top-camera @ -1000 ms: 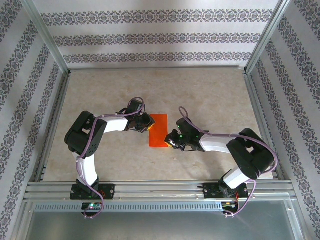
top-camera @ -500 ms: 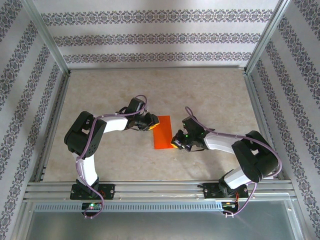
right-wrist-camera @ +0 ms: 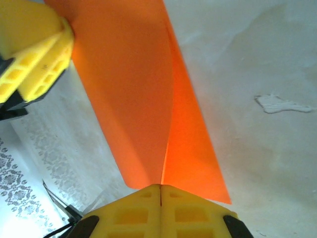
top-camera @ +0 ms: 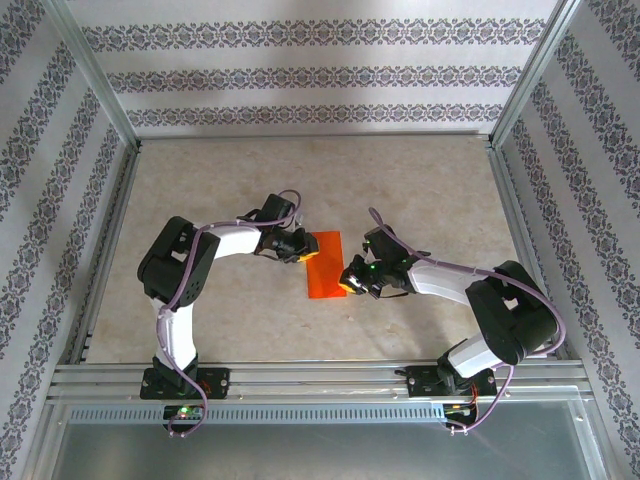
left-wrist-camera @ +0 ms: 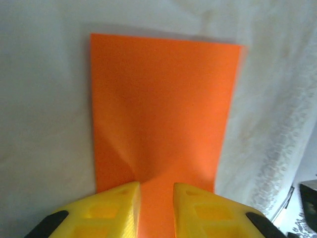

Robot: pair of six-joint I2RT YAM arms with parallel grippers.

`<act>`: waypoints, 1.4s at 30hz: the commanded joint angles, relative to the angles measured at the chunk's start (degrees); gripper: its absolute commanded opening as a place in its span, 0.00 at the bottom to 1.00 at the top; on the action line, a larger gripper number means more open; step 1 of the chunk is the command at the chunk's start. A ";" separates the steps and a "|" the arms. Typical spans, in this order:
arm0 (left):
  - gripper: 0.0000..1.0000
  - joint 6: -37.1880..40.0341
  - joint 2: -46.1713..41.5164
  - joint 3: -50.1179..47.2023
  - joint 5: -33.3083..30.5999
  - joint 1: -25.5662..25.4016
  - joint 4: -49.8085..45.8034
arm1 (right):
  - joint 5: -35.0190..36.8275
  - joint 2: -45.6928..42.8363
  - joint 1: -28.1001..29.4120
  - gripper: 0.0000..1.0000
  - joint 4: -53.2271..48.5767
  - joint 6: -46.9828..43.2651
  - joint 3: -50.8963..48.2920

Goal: Fold a paper plane with a square sheet of paper (pick it up from the middle)
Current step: Fold the triangle a second time at the center of the table.

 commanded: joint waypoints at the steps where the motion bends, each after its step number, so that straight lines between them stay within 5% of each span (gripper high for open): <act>1: 0.24 1.87 1.25 1.20 -1.96 0.38 -4.99 | -1.04 0.88 0.16 0.00 0.49 -1.14 1.78; 42: 0.21 0.33 -4.93 -1.50 -3.78 1.08 -1.45 | 4.65 17.39 5.23 0.00 5.42 -3.13 15.06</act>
